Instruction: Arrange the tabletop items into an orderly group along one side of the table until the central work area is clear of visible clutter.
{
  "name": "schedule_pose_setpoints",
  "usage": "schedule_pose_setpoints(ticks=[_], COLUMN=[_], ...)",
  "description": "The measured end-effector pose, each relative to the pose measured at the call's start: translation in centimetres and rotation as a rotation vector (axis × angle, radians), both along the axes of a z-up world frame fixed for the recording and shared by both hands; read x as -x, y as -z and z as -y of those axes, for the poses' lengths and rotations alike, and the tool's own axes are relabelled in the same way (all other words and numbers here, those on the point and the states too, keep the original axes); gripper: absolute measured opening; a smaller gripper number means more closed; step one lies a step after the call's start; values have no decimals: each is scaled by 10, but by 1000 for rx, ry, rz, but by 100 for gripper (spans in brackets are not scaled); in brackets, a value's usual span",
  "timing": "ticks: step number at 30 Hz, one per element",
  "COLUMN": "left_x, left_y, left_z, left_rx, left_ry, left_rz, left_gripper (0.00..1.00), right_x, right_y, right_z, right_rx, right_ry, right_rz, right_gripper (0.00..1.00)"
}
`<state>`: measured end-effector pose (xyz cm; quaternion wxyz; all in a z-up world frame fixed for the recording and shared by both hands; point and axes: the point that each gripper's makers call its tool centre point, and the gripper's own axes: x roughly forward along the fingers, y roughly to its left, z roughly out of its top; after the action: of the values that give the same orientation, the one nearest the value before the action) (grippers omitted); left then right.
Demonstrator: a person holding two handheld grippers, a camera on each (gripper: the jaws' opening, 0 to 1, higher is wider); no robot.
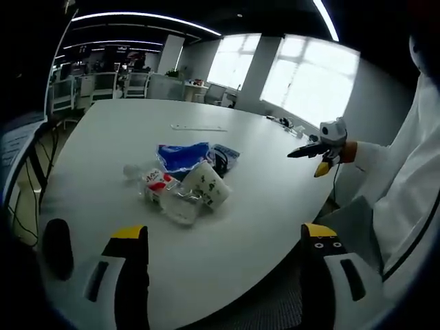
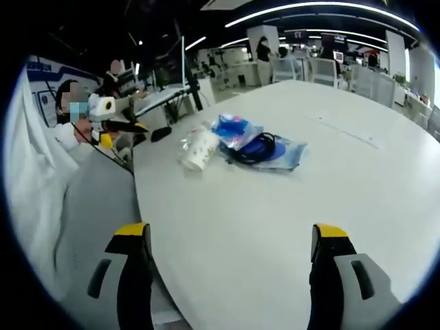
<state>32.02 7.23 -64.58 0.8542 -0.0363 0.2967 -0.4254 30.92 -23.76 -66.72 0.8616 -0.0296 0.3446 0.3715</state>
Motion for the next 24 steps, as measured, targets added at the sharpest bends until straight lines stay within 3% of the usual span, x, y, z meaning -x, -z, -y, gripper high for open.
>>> schedule_pose_setpoints(ticks=[24], left_x=[-9], left_y=[-6], left_z=[0], left_rx=[3], left_ry=[2], left_rz=[18], left_gripper=[94], right_x=[-12], right_y=[-6], right_z=[-3], right_rx=[-15], right_ry=[23], right_rz=[18], right_gripper=[95])
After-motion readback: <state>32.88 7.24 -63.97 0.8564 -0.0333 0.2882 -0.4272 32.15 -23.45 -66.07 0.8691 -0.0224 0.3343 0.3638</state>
